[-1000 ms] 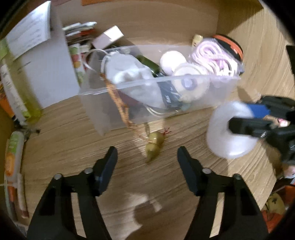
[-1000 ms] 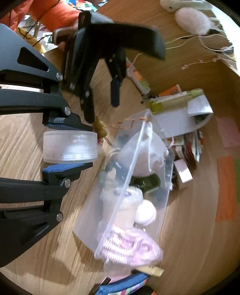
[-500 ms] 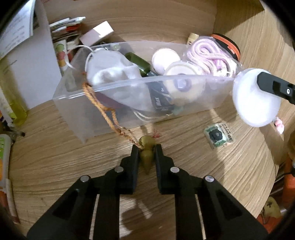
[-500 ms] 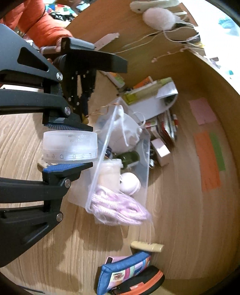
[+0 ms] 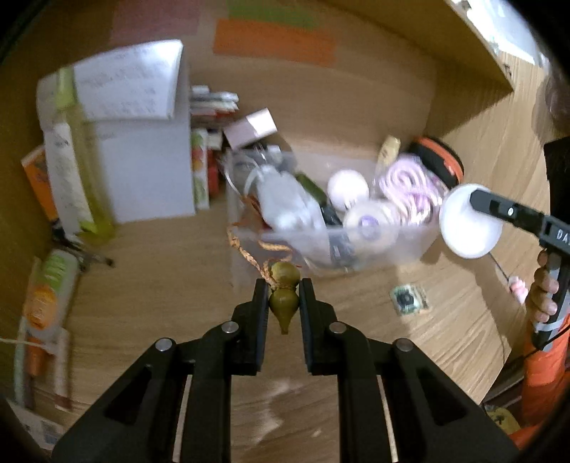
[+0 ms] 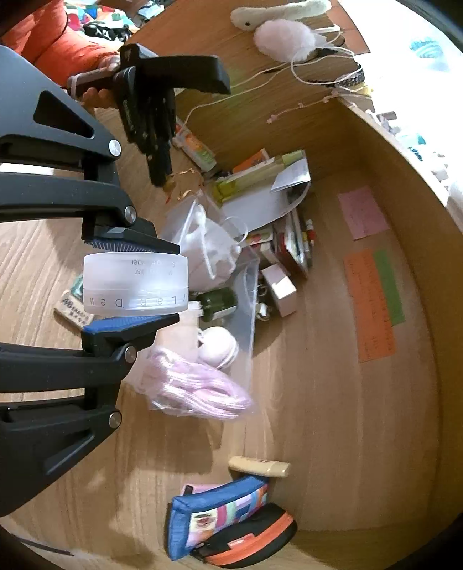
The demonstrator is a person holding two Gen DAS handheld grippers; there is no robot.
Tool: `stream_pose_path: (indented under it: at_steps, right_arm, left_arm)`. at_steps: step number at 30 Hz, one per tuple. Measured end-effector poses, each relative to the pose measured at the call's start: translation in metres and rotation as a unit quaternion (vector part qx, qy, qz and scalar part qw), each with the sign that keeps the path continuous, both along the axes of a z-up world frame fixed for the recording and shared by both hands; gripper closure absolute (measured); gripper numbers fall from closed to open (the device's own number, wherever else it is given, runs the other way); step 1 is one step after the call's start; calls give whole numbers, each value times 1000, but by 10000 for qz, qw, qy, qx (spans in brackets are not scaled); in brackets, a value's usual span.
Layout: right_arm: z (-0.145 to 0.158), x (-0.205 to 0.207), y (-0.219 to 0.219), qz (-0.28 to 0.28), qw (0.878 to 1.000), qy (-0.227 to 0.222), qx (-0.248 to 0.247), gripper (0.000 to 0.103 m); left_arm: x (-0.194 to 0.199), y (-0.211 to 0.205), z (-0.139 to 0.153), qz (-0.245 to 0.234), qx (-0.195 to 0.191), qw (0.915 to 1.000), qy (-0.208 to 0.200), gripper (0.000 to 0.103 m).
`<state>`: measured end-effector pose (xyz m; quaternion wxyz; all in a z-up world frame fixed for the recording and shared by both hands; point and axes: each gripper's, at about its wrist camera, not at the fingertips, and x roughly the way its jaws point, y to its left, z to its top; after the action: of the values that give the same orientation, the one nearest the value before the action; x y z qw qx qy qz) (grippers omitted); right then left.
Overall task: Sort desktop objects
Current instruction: 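Carry the bead in the left tool while the right tool carries the tape roll into the box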
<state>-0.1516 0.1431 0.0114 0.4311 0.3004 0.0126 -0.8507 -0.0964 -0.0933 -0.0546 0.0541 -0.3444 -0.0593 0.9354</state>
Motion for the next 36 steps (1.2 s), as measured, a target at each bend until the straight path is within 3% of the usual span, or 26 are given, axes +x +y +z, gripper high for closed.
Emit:
stream_pose_path:
  at_steps: [8,16,23,36]
  right_arm:
    - [16,-7,-16,51,9998,147,-80,76]
    - [22,-21,-43,66,9998,190,-61,76]
    - [4,-38,-79,117,9998,33,158,76]
    - [-43,-62,-111,-14,9971,-236,722,76]
  left_arm:
    - [-22,-15,21,164,18,9995,265,87]
    - [-54,-24,11,237,161,9994,170,87]
    - [-69,-21,-1,132,307,9994,134,87]
    - [-64,-12,-5,-1,-32,9996,292,84]
